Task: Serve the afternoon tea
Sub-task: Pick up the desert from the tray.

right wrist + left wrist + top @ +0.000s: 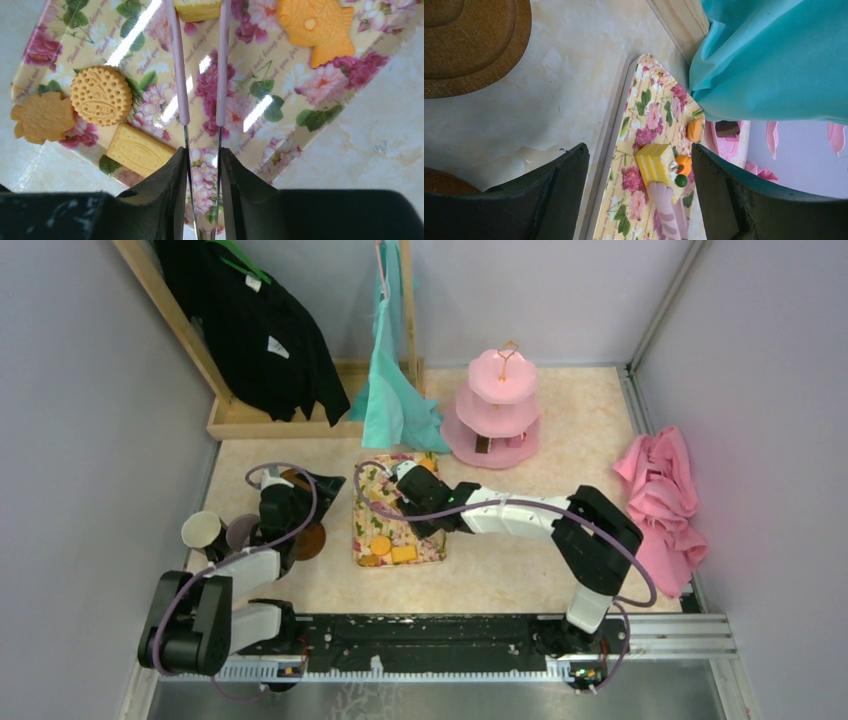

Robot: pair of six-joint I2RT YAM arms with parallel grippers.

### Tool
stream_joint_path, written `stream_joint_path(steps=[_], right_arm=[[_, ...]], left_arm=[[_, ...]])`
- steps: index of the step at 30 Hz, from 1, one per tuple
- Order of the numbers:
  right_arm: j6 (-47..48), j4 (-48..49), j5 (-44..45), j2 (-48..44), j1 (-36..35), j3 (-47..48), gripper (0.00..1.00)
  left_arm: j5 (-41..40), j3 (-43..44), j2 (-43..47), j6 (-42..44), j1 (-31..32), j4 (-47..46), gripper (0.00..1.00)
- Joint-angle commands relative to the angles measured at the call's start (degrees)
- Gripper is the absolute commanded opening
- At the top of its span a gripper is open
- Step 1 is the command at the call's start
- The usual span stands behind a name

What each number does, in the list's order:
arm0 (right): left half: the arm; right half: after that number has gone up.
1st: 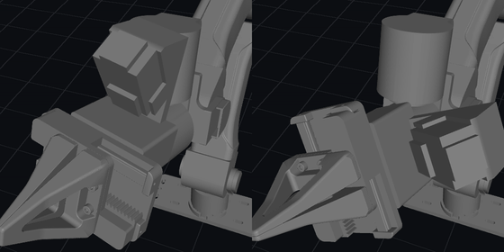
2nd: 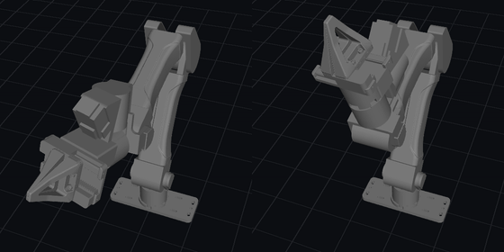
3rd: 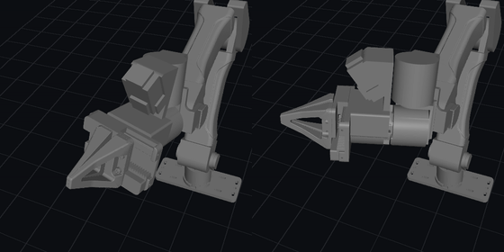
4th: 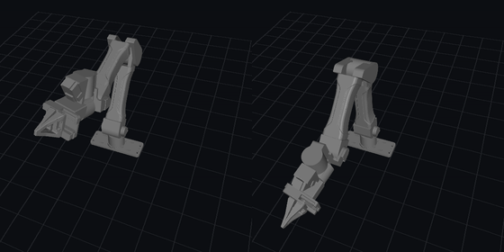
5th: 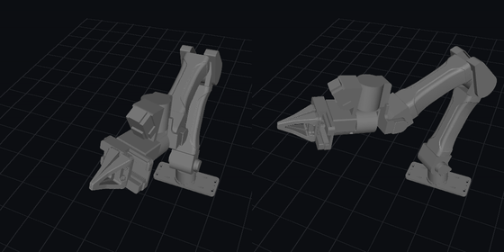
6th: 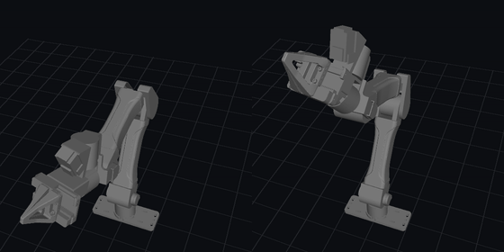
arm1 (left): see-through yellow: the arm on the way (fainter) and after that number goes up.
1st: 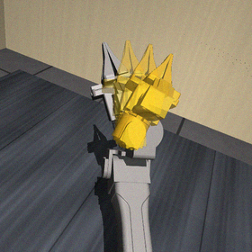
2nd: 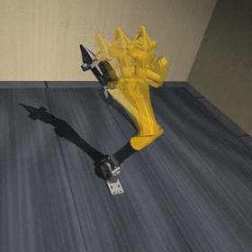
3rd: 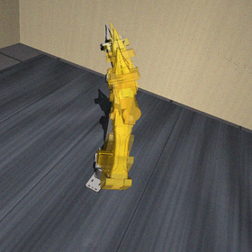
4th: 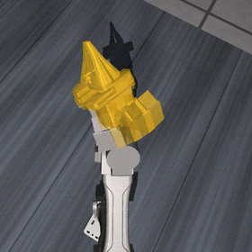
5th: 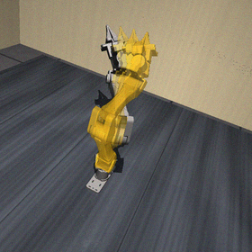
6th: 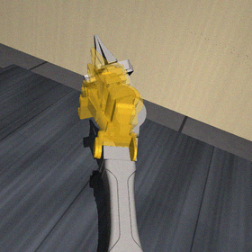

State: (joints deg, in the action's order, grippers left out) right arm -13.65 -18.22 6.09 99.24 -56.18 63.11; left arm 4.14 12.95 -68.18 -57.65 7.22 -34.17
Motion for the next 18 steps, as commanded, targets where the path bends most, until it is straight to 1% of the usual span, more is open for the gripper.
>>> stream_joint_path(steps=[1,6,9,18], right_arm=[[-3.9,0.9,4.5,-8.0,0.5,1.9,0.14],[-8.3,-1.9,10.3,-11.8,0.5,2.1,0.09],[-11.9,-4.4,14.5,-13.3,0.5,2.3,0.01],[-23.8,-12.0,24.1,-13.8,0.5,3.1,0.00]], left_arm=[[0.8,-1.0,1.8,-0.5,-0.6,-0.6,0.80],[1.7,-1.1,2.7,-0.7,-0.7,0.0,0.80],[2.0,-1.3,3.5,-0.6,-0.8,0.7,0.80],[3.0,-0.6,7.1,-0.8,-0.8,3.5,0.80]])
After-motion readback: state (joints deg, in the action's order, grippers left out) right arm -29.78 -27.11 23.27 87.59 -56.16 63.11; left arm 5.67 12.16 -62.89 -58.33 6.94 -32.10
